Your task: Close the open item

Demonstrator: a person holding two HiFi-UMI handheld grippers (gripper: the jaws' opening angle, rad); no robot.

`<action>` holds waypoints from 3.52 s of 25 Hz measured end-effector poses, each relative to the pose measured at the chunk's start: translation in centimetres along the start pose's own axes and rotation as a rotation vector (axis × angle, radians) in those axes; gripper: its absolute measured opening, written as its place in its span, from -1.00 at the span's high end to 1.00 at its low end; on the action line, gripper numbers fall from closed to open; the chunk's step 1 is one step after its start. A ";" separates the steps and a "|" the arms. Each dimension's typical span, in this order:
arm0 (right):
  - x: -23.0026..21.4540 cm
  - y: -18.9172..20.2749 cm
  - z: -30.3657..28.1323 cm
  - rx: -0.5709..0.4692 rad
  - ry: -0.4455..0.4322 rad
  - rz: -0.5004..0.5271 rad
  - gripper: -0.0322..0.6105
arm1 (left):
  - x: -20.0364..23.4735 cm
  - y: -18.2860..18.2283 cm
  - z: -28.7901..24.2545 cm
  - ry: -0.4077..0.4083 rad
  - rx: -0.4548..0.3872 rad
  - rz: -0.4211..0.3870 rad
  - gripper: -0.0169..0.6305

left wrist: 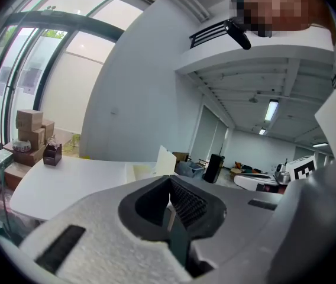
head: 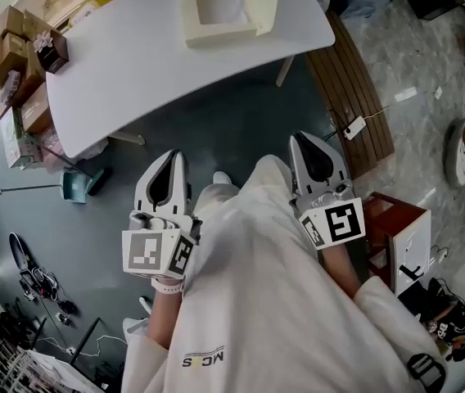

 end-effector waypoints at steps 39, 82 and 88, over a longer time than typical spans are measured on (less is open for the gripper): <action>-26.7 -3.8 -31.4 0.058 0.001 -0.060 0.85 | 4.7 -9.7 -39.6 0.090 0.175 -0.038 0.87; -29.1 1.3 -42.5 0.483 -0.170 -0.139 0.42 | 8.6 -5.8 -42.7 0.051 0.288 -0.018 0.87; -27.0 1.3 -43.2 0.488 -0.216 -0.147 0.72 | 10.0 -5.1 -41.0 0.002 0.285 0.014 0.87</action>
Point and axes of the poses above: the fingertips, and each gripper's own axes: z backward along the fingers, x to its left, y out of its underside, the point moved 3 cm from there along z, backward along the fingers, and after that the axes turned 3 degrees about z, right-handed, at the moved point
